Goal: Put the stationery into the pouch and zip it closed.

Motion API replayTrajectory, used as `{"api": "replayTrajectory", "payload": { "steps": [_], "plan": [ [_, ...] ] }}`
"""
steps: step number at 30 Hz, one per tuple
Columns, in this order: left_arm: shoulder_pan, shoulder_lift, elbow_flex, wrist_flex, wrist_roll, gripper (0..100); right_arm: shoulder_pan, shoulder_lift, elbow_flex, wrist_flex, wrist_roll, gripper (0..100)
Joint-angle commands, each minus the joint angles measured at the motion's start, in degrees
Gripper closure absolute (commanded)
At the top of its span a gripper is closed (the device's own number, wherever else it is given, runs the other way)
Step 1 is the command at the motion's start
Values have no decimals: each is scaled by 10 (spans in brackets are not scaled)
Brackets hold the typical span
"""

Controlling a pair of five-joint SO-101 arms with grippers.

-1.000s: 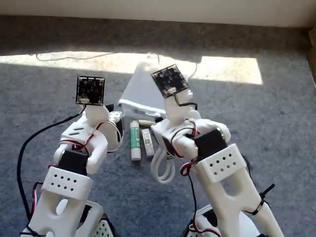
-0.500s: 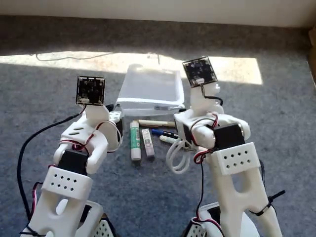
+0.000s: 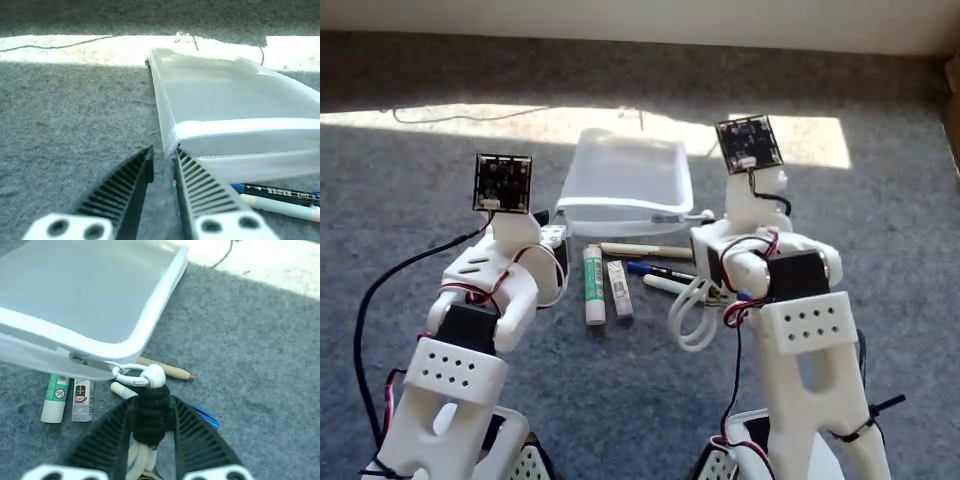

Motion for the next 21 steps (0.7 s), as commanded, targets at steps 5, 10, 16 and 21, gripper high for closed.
{"api": "replayTrajectory", "payload": {
  "steps": [5, 10, 16, 21],
  "plan": [
    [3, -13, -3, -6, 5, 764, 0, -128, -32, 18, 7, 993],
    [4, -13, -3, -9, 4, 761, -42, -131, -15, 15, 8, 993],
    [37, -7, -3, -13, 0, 761, -80, -137, 0, 19, 30, 993],
    [54, -7, 24, -62, -41, 765, -81, -137, 0, 19, 32, 993]
  ]
}}
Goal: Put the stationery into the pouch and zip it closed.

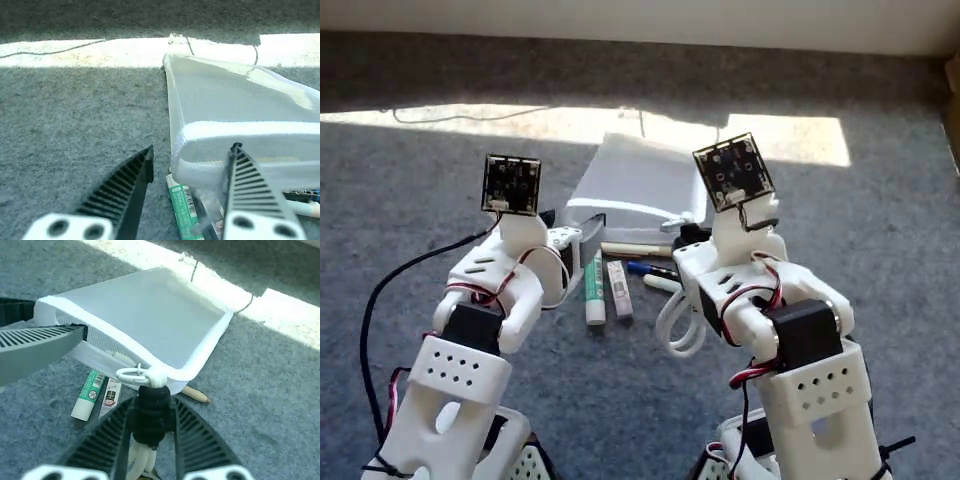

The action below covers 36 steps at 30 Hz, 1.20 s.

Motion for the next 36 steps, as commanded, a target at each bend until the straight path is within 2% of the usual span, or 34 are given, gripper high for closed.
{"api": "replayTrajectory", "payload": {
  "steps": [1, 4, 9, 21, 23, 28, 32, 36],
  "plan": [
    [17, -7, 26, -62, -27, 765, -7, -24, -6, 6, 8, 993],
    [13, -7, 42, -90, -29, 772, -7, -24, -6, 6, 8, 993],
    [-6, -7, 42, -91, -29, 870, -7, -24, -6, 6, 8, 993],
    [-12, -12, 39, -86, -30, 996, -6, -24, -6, 6, 8, 984],
    [-12, -12, 21, -53, -30, 993, -4, -24, -6, 6, 8, 939],
    [-12, -7, -87, 105, -25, 993, -2, -24, -2, 6, 8, 769],
    [-12, -7, -152, 185, -25, 993, 2, -24, -2, 5, 5, 752],
    [-12, -7, -192, 225, -25, 993, 27, -20, -5, 0, 4, 752]
  ]
}}
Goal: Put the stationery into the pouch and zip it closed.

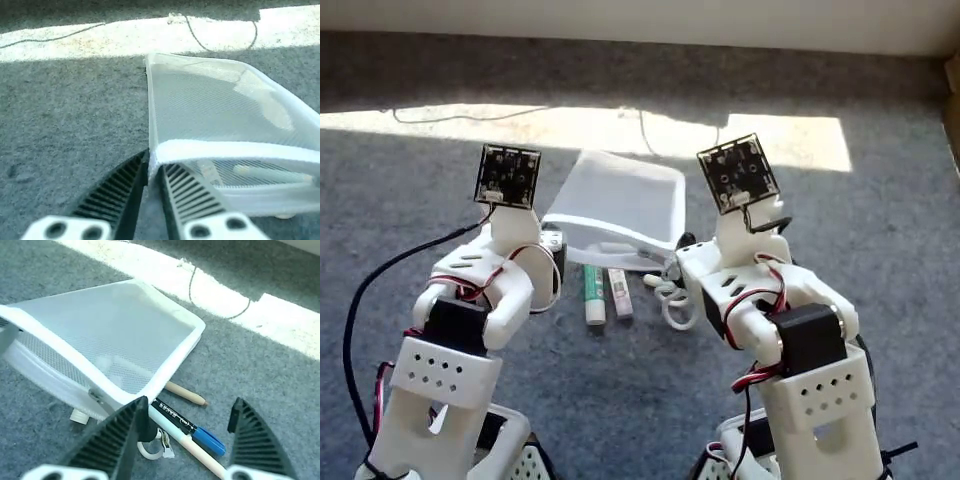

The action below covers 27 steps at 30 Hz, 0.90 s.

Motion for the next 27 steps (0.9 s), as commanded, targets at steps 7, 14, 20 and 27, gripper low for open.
{"api": "replayTrajectory", "payload": {
  "steps": [7, 14, 20, 27],
  "plan": [
    [-16, -1, -157, 98, 11, 993, 44, -11, 0, -27, 1, 752],
    [-57, 139, -317, 187, 23, 993, 57, 44, 4, -49, 1, 752],
    [-105, 223, -447, 270, 44, 992, 57, 133, 3, -73, 5, 752],
    [-140, 235, -489, 327, 47, 990, 57, 222, 3, -72, 51, 753]
  ]
}}
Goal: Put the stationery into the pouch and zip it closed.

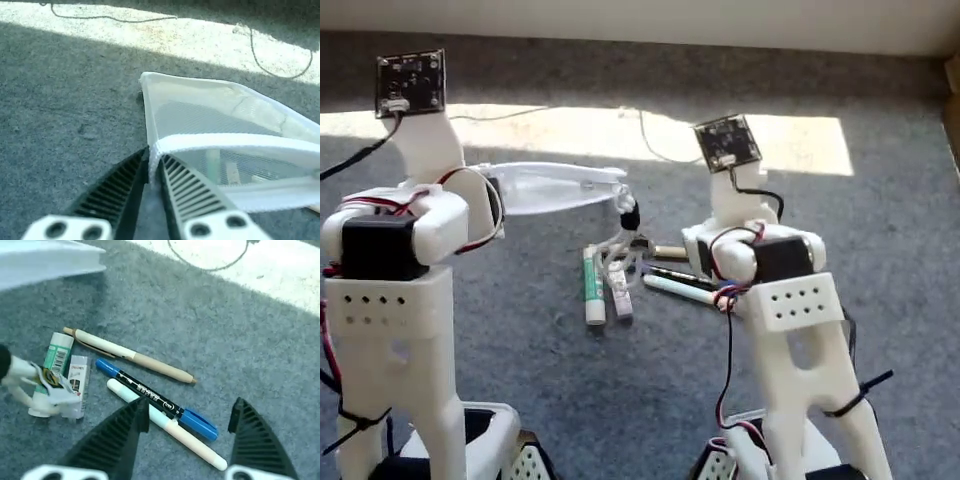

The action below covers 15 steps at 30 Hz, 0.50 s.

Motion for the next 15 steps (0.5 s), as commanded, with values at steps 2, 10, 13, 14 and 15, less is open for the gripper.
{"api": "replayTrajectory", "payload": {
  "steps": [2, 10, 13, 14, 15],
  "plan": [
    [-7, 1, -37, 26, 7, 989, 6, 35, -6, -15, 45, 753],
    [-8, -2, -15, 37, 7, 989, 3, 100, -6, -57, 93, 753],
    [-34, -2, -7, 36, 5, 989, 2, 132, -6, -81, 111, 753],
    [-47, -2, -7, 36, 5, 989, 1, 145, -6, -91, 119, 753],
    [-58, -2, -7, 36, 5, 989, 0, 156, -6, -103, 127, 753]
  ]
}}
